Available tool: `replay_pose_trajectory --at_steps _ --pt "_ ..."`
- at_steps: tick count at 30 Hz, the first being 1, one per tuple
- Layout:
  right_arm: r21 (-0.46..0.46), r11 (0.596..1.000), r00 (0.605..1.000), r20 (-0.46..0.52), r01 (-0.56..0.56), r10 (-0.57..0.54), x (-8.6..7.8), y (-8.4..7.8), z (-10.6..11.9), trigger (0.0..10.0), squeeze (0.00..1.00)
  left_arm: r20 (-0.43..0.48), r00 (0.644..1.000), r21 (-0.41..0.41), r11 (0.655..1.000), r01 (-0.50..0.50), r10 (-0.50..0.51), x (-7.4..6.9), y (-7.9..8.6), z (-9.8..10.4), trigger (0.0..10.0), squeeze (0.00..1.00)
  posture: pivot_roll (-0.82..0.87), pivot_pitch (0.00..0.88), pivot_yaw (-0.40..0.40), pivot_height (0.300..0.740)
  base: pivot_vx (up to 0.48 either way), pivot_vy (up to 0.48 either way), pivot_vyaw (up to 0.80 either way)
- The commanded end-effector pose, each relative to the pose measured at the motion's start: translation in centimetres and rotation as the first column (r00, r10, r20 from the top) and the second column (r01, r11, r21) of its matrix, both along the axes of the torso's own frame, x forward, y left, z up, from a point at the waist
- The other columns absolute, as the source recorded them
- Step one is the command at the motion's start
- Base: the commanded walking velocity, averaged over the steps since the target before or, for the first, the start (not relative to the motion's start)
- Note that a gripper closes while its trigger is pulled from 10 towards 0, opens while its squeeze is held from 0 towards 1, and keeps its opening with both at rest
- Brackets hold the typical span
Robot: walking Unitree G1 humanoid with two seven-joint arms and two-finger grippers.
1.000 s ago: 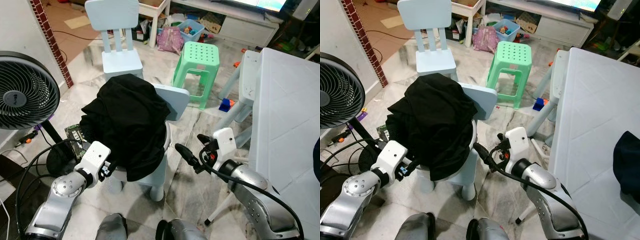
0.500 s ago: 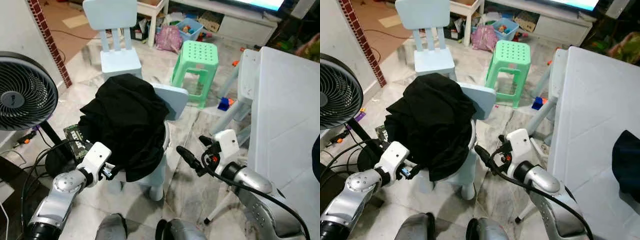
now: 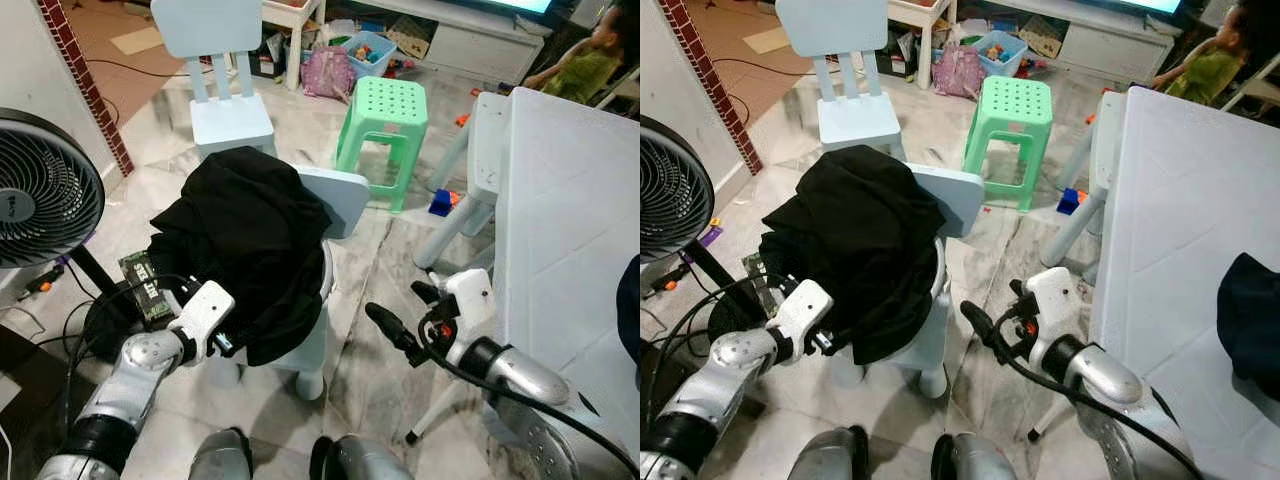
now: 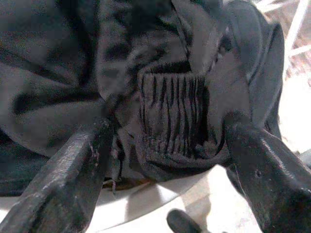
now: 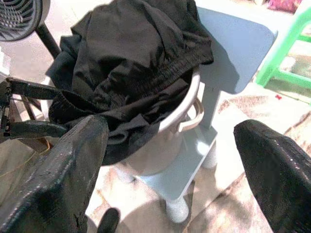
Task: Hang hanger
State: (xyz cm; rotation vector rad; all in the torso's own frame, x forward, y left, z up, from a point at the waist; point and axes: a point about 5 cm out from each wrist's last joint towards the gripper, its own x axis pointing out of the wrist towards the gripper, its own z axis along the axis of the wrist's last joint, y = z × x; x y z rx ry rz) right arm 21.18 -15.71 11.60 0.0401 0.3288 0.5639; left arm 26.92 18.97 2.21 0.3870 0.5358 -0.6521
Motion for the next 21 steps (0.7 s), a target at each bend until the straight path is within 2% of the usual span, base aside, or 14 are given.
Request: replay_pose_trajectory --at_steps 1,2,3,21 --pt "-0.009 1.0 1.0 0.011 0.01 -0.009 -0.29 -0.38 0.61 10.0 0.0 -0.034 0.999 0.008 0.999 0.042 -0.041 -0.28 -0.24 -0.78 2.2 0.0 -0.12 0.19 -0.106 0.74 0.0 0.0 0.0" --pt "-0.009 1.0 1.0 0.011 0.01 -0.009 -0.29 -0.38 0.61 10.0 0.0 -0.034 0.999 0.008 0.999 0.042 -0.041 -0.28 -0.24 -0.78 2.2 0.0 -0.12 0.19 -0.106 0.74 0.0 0.0 0.0" --pt "-0.01 1.0 1.0 0.01 0.011 -0.011 -0.35 -0.41 0.65 10.0 0.0 -0.046 0.997 0.005 0.999 0.054 -0.054 -0.31 -0.31 -0.94 0.0 0.0 -0.12 0.192 -0.106 0.74 0.0 0.0 0.0" --pt "-0.016 1.0 1.0 -0.017 0.019 -0.02 -1.09 -0.72 0.69 10.0 0.0 -0.046 0.994 0.042 0.994 0.1 -0.098 0.36 -0.21 -1.57 0.0 0.0 -0.14 0.195 -0.095 0.74 0.0 0.0 0.0"
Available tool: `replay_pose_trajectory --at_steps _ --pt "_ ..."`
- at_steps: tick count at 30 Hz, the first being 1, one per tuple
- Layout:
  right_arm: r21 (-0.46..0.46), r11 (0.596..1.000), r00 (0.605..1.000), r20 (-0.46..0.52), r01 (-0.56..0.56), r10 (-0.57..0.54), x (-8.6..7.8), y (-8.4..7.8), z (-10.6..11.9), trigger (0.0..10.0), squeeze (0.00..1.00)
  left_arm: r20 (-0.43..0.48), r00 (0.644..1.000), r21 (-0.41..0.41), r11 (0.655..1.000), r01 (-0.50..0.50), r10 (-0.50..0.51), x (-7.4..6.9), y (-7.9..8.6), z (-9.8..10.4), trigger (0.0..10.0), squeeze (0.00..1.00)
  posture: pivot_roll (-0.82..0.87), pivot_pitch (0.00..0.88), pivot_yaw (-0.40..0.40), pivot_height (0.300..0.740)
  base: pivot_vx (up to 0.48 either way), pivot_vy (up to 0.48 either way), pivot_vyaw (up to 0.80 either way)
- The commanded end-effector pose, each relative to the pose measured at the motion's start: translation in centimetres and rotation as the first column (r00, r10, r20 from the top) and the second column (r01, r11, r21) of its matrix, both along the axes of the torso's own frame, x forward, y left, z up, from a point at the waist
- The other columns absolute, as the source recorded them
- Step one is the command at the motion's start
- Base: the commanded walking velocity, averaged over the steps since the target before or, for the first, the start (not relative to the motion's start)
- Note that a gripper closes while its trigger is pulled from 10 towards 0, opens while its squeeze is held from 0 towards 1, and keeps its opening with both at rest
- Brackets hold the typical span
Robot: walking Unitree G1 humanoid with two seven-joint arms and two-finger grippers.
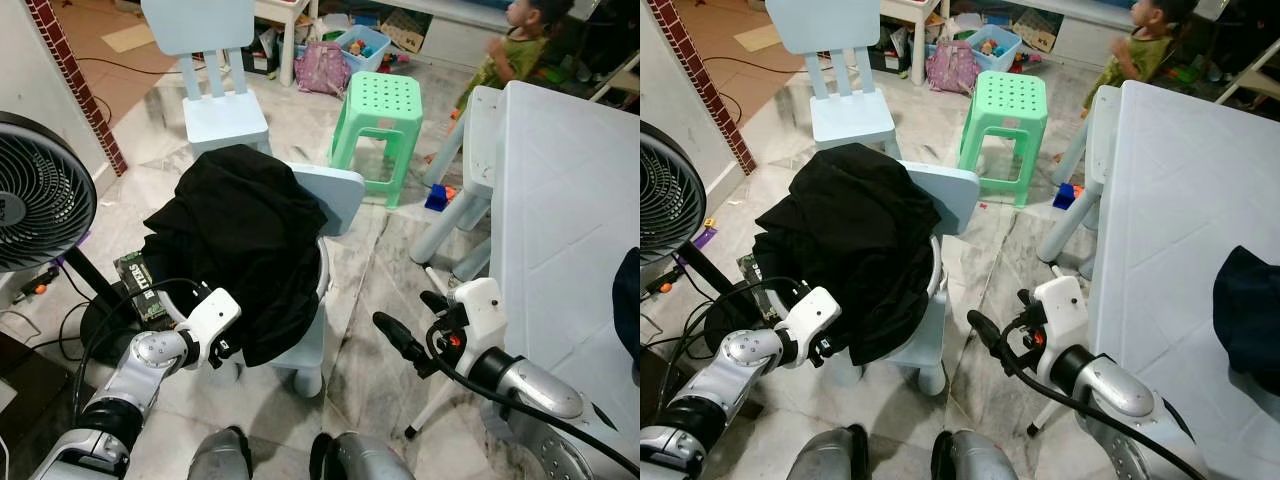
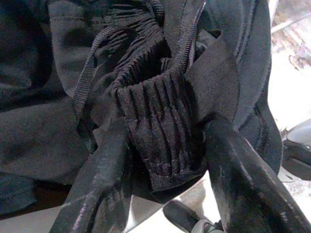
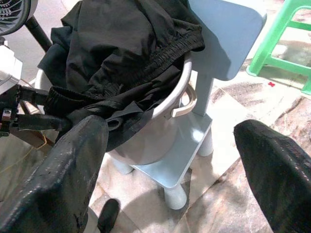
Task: Hang hanger
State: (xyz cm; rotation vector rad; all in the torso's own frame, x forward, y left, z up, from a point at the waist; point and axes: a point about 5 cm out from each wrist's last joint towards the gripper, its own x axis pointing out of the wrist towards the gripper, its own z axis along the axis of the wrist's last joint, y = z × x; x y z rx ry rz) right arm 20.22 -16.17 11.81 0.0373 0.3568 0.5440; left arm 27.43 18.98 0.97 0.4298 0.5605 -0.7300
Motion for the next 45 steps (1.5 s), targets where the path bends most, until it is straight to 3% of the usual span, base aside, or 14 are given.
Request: replay_pose_trajectory --at_steps 1,16,23,32,38,39,41,45 --pt "-0.003 1.0 1.0 0.009 0.001 -0.001 -0.1 -0.3 0.5 10.0 0.0 -0.011 1.0 0.016 1.0 0.018 -0.018 -0.1 -0.2 -0.3 0.0 0.0 -0.14 0.194 -0.097 0.74 0.0 0.0 0.0" --pt "0.001 1.0 1.0 0.015 -0.015 0.015 0.5 0.1 0.5 10.0 0.0 0.047 0.999 0.011 1.0 0.005 -0.006 0.4 0.3 0.0 0.0 0.0 -0.13 0.178 -0.101 0.74 0.0 0.0 0.0" --pt "0.005 1.0 0.999 0.038 -0.014 0.014 1.2 0.4 0.6 10.0 0.0 0.103 0.993 0.003 0.998 -0.066 0.065 1.6 0.5 0.8 0.0 0.0 -0.12 0.171 -0.096 0.74 0.0 0.0 0.0" --pt "0.04 0.999 0.997 0.08 0.005 -0.008 2.7 1.4 0.3 10.0 0.0 0.204 0.965 -0.057 0.986 -0.158 0.166 3.2 1.1 2.6 0.0 0.0 -0.06 0.095 -0.063 0.74 0.0 0.0 0.0" --pt "0.078 0.997 0.994 0.107 0.029 -0.037 3.5 2.3 -0.2 10.0 0.0 0.359 0.903 -0.157 0.969 -0.19 0.236 4.7 0.8 5.7 0.0 0.0 -0.01 0.053 -0.032 0.74 0.0 0.0 0.0" --pt "0.078 0.997 0.994 0.107 0.029 -0.037 3.5 2.3 -0.2 10.0 0.0 0.359 0.903 -0.157 0.969 -0.19 0.236 4.7 0.8 5.7 0.0 0.0 -0.01 0.053 -0.032 0.74 0.0 0.0 0.0" --pt "0.102 0.993 0.989 0.131 0.06 -0.073 4.0 2.7 -0.7 10.0 0.0 0.428 0.863 -0.216 0.958 -0.19 0.268 4.7 0.3 7.0 0.0 0.0 0.02 0.009 -0.011 0.74 0.0 0.0 0.0" --pt "0.129 0.985 0.982 0.136 0.111 -0.128 4.4 2.6 -1.1 10.0 0.0 0.482 0.821 -0.279 0.942 -0.189 0.307 4.3 -0.3 8.2 0.0 0.0 0.04 0.0 -0.001 0.74 0.0 0.0 0.0"
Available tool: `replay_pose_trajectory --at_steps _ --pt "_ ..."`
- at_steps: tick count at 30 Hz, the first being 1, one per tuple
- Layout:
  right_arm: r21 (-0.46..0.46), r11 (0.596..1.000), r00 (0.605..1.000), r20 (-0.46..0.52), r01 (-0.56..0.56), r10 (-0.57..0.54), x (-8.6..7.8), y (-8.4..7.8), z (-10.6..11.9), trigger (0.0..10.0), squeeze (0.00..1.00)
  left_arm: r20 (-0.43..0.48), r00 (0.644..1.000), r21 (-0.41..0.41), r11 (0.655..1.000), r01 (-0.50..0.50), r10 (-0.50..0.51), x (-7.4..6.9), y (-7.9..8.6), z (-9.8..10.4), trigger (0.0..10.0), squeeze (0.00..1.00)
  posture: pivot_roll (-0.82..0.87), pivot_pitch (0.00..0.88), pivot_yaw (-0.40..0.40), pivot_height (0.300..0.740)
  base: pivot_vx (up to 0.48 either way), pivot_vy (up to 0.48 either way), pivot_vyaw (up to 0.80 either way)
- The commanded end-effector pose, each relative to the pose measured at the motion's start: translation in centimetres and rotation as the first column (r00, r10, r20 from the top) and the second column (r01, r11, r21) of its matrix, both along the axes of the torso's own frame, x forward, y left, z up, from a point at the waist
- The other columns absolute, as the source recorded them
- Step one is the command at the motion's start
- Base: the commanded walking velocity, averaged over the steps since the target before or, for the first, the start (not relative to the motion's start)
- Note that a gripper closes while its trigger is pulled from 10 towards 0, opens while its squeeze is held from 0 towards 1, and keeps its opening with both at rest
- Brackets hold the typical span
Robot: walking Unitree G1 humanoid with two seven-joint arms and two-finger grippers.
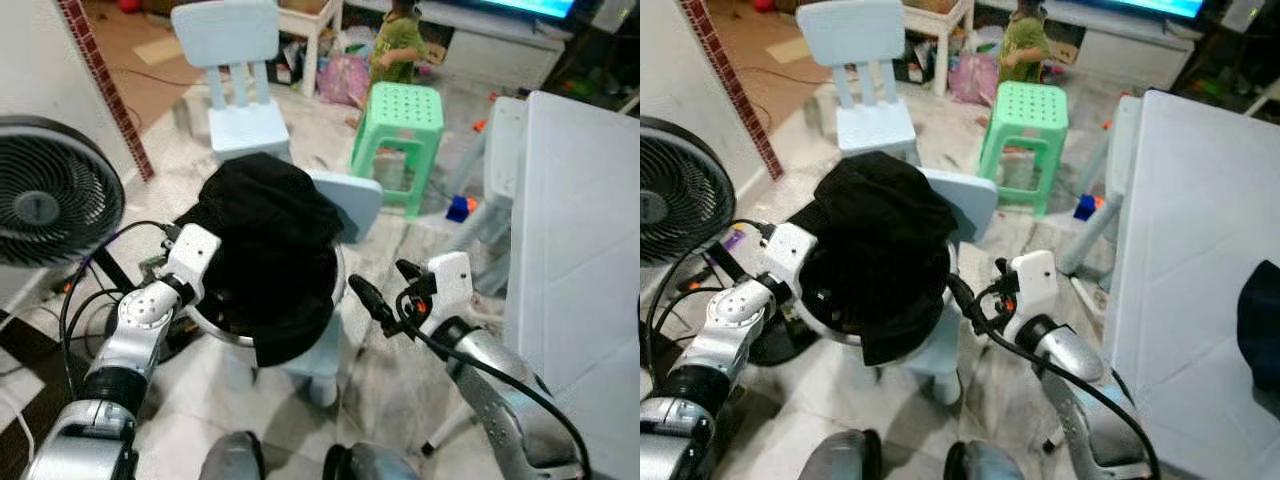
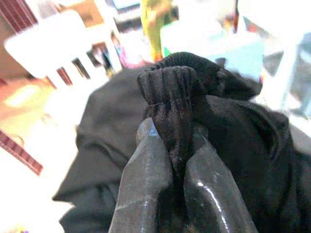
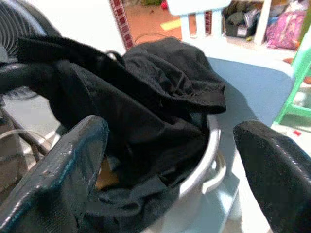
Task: Hang hanger
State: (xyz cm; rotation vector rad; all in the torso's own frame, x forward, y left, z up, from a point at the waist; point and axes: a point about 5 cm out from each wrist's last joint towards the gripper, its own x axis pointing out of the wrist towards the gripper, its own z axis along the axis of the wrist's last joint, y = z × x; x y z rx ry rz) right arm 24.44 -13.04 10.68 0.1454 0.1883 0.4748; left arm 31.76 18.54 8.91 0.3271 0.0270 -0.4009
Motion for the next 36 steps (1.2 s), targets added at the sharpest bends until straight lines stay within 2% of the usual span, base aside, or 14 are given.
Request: replay_pose_trajectory --at_steps 1,4,8,11,15,18,20,21,22,23,24,29,33,36 --pt "-0.015 0.997 0.996 0.027 0.08 -0.08 0.5 -0.9 -0.2 10.0 0.0 0.071 0.996 -0.054 0.997 -0.049 0.053 -0.3 -0.2 1.3 0.0 0.0 0.05 0.0 0.004 0.74 0.0 0.0 0.0" --pt "-0.017 0.989 0.988 0.046 0.148 -0.147 1.0 -1.5 -0.2 10.0 0.0 0.139 0.988 -0.082 0.995 -0.061 0.072 -0.9 -0.8 2.5 0.0 0.0 0.06 0.0 0.008 0.74 0.0 0.0 0.0" --pt "0.011 0.945 0.943 0.064 0.327 -0.327 2.0 -3.4 -0.5 10.0 0.0 0.248 0.962 -0.139 0.987 -0.083 0.116 -1.8 -1.7 4.7 0.0 0.0 0.09 0.0 0.001 0.74 0.0 0.0 0.0" --pt "-0.03 0.905 0.905 0.067 0.424 -0.421 2.6 -4.5 -1.3 10.0 0.0 0.263 0.951 -0.187 0.976 -0.113 0.16 -2.3 -2.1 5.6 0.0 0.0 0.1 0.0 -0.002 0.74 0.0 0.0 0.0" --pt "-0.034 0.899 0.897 0.099 0.436 -0.431 3.2 -4.9 -1.4 10.0 0.0 0.265 0.952 -0.223 0.97 -0.094 0.153 -3.3 -3.6 6.0 0.0 0.0 0.11 0.0 -0.01 0.74 0.0 0.0 0.0" --pt "-0.046 0.871 0.867 0.129 0.49 -0.481 3.6 -5.3 -1.4 10.0 0.0 0.237 0.961 -0.231 0.969 -0.086 0.142 -4.3 -4.9 5.4 0.0 0.0 0.11 0.0 -0.01 0.74 0.0 0.0 0.0" --pt "-0.028 0.875 0.871 0.119 0.483 -0.476 3.5 -5.2 -1.6 10.0 0.0 0.208 0.966 -0.217 0.971 -0.105 0.151 -4.5 -5.0 4.8 0.0 0.0 0.1 0.0 -0.003 0.74 0.0 0.0 0.0" --pt "-0.027 0.879 0.874 0.117 0.477 -0.471 3.5 -5.1 -1.7 10.0 0.0 0.188 0.97 -0.209 0.971 -0.114 0.154 -4.6 -5.1 4.4 4.0 0.0 0.1 0.0 -0.003 0.74 0.0 0.0 0.0" --pt "-0.027 0.879 0.874 0.117 0.477 -0.471 3.5 -5.1 -1.7 10.0 0.0 0.188 0.97 -0.209 0.971 -0.114 0.154 -4.6 -5.1 4.4 4.0 0.0 0.1 0.0 -0.003 0.74 0.0 0.0 0.0" --pt "-0.005 0.883 0.878 0.113 0.469 -0.466 3.3 -5.0 -1.7 10.0 0.0 0.168 0.972 -0.197 0.972 -0.131 0.165 -4.7 -5.1 4.0 9.1 0.0 0.09 0.0 0.002 0.74 0.0 0.0 0.0" --pt "0.013 0.883 0.876 0.118 0.469 -0.468 3.2 -5.0 -1.7 10.0 0.0 0.128 0.976 -0.19 0.971 -0.149 0.175 -4.7 -5.2 3.5 10.0 0.0 0.07 0.0 0.02 0.74 0.0 0.0 0.0" --pt "0.022 0.878 0.864 0.167 0.479 -0.475 3.7 -5.5 -1.0 10.0 0.0 0.116 0.98 -0.208 0.969 -0.136 0.162 -4.3 -5.9 3.7 10.0 0.0 0.05 0.0 0.037 0.74 0.0 0.0 0.0" --pt "0.039 0.851 0.838 0.158 0.523 -0.522 3.4 -7.0 -1.0 10.0 0.0 0.125 0.981 -0.202 0.972 -0.118 0.145 -4.2 -6.5 4.0 10.0 0.0 0.04 0.0 0.039 0.74 0.0 0.0 -0.45" --pt "0.037 0.852 0.839 0.159 0.522 -0.521 3.2 -7.1 -1.0 10.0 0.0 0.114 0.984 -0.202 0.973 -0.113 0.138 -4.1 -6.7 3.8 10.0 0.0 0.02 0.0 0.041 0.74 0.0 0.0 -0.14"
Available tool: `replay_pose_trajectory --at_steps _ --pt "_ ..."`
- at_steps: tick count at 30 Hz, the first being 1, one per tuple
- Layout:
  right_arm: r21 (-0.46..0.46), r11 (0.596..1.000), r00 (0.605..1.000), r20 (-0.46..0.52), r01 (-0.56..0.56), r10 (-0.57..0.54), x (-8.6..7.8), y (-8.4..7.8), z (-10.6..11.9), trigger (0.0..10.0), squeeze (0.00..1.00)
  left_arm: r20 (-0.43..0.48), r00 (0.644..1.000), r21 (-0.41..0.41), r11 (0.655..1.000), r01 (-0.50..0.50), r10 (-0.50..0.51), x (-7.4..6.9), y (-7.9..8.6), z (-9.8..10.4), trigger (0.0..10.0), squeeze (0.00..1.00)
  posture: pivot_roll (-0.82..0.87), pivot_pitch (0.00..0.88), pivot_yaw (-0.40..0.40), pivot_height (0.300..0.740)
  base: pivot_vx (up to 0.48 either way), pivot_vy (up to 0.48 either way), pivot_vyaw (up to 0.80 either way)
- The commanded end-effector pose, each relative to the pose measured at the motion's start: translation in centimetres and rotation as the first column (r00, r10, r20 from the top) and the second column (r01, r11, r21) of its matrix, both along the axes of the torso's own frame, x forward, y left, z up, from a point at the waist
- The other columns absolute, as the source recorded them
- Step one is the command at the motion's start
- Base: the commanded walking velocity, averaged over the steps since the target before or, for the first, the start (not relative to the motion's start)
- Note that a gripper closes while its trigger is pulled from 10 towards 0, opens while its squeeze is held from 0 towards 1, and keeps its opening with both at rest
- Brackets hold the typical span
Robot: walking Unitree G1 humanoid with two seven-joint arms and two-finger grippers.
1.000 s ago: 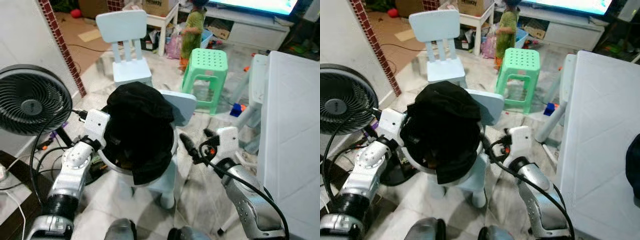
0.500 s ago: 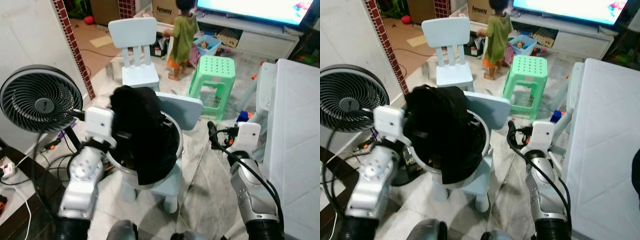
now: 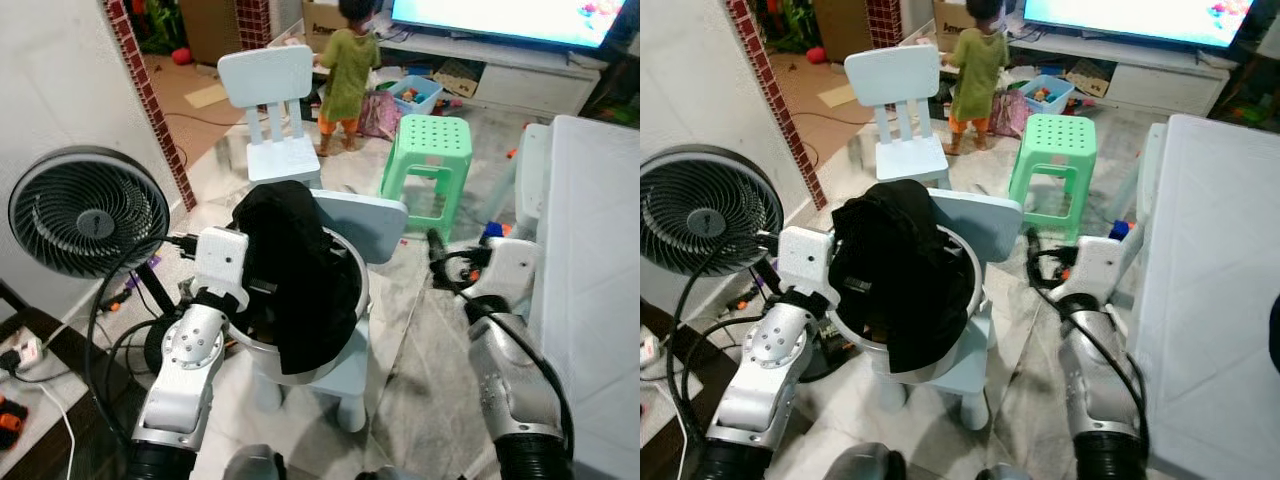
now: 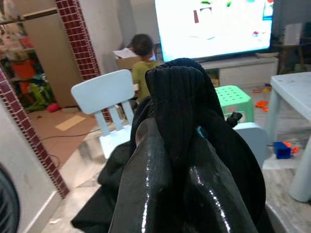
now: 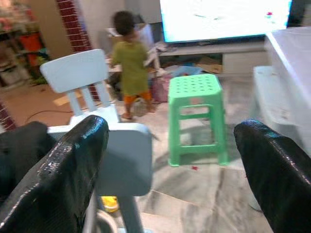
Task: Hang hanger
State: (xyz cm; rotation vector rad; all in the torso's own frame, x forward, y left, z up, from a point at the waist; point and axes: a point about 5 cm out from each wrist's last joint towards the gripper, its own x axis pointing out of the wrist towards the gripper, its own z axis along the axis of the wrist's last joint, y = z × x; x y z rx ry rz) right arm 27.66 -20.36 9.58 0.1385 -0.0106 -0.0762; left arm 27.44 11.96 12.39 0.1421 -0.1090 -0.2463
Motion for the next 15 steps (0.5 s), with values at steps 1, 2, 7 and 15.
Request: replay_pose_trajectory --at_steps 1,2,7,15 --pt "0.004 1.0 1.0 0.008 -0.011 0.011 -0.02 0.18 0.06 10.0 0.0 0.006 1.0 0.015 1.0 0.008 -0.008 0.18 -0.13 0.31 10.0 0.0 0.02 0.0 0.041 0.74 0.0 0.0 0.0" --pt "0.003 1.0 1.0 0.009 -0.011 0.011 -0.05 0.17 0.06 10.0 0.0 0.002 1.0 0.011 1.0 0.012 -0.012 0.19 -0.17 0.28 10.0 0.0 0.02 0.0 0.042 0.74 0.0 0.0 0.0" --pt "-0.002 1.0 1.0 0.01 -0.009 0.009 -0.12 0.08 0.1 10.0 0.0 -0.005 1.0 0.006 1.0 0.019 -0.019 0.48 -0.38 0.29 10.0 0.0 0.01 0.0 0.043 0.74 -0.111 0.0 0.0" --pt "-0.006 1.0 1.0 0.011 -0.007 0.007 -0.12 -0.29 0.27 10.0 0.0 -0.009 1.0 0.009 1.0 0.025 -0.025 0.75 -0.54 0.28 10.0 0.0 0.0 0.0 0.045 0.74 -0.292 0.0 0.0"
